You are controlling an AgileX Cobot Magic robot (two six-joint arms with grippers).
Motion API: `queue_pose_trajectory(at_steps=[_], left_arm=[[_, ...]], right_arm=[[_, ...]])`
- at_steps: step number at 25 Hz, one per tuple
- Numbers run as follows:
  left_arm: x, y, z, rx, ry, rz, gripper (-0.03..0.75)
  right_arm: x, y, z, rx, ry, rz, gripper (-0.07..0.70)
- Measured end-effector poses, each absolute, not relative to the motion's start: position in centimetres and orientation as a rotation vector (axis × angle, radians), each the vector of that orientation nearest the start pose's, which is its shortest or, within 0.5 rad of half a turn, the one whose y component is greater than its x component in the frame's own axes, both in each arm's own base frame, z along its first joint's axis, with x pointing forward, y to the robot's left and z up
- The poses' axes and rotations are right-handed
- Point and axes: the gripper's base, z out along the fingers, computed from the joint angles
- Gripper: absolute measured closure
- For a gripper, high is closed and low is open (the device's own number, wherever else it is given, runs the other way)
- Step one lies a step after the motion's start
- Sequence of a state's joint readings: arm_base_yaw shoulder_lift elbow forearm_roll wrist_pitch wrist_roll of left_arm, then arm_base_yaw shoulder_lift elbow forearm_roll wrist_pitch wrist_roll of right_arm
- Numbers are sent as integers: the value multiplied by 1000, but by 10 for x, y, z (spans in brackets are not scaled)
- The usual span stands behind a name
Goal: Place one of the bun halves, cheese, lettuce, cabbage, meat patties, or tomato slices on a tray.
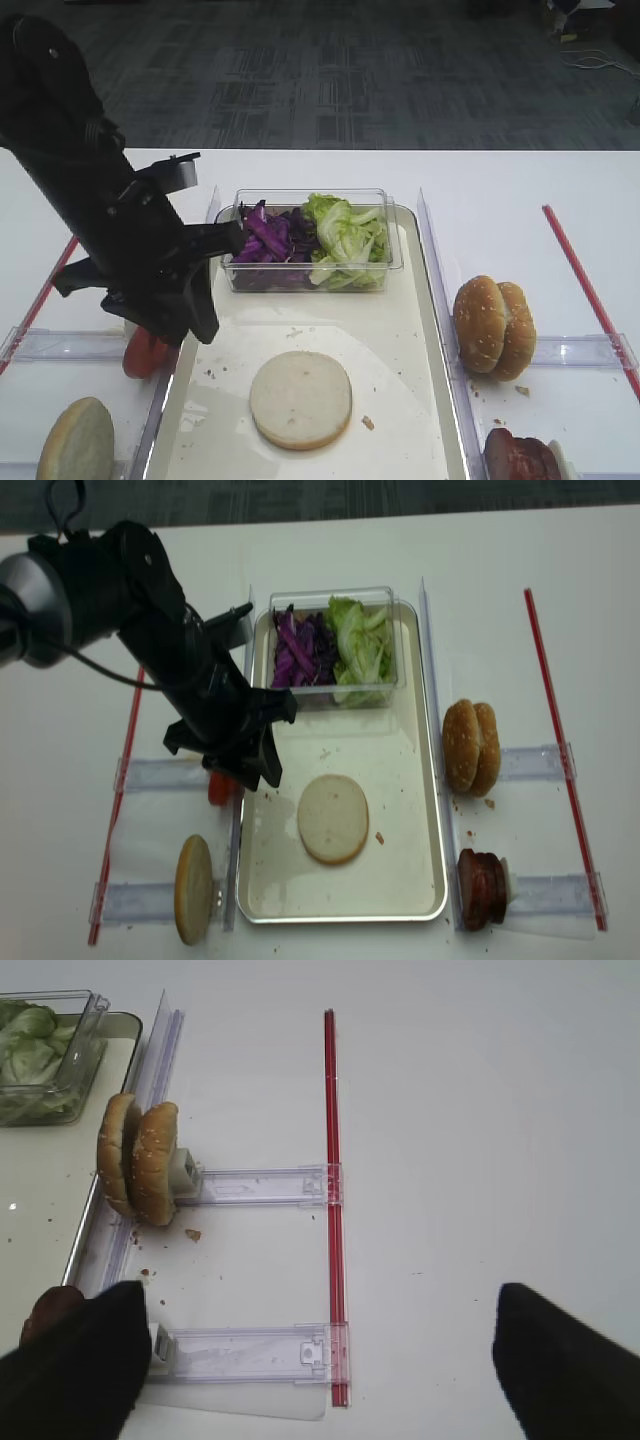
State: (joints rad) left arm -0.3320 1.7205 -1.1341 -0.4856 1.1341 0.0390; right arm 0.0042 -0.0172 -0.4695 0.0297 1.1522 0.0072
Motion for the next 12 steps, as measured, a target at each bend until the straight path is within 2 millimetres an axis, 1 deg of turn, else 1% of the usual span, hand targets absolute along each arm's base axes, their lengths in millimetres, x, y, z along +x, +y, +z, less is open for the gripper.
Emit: queue_pose_trajectory(at_steps=[6, 12], left_arm=[[286, -125, 224, 197, 3225, -417, 482], [291, -114, 226, 170, 3215, -198, 482]], right_arm=[[-8, 2, 262, 0, 2149, 43, -62], [-8, 2, 262, 0, 2149, 43, -62]])
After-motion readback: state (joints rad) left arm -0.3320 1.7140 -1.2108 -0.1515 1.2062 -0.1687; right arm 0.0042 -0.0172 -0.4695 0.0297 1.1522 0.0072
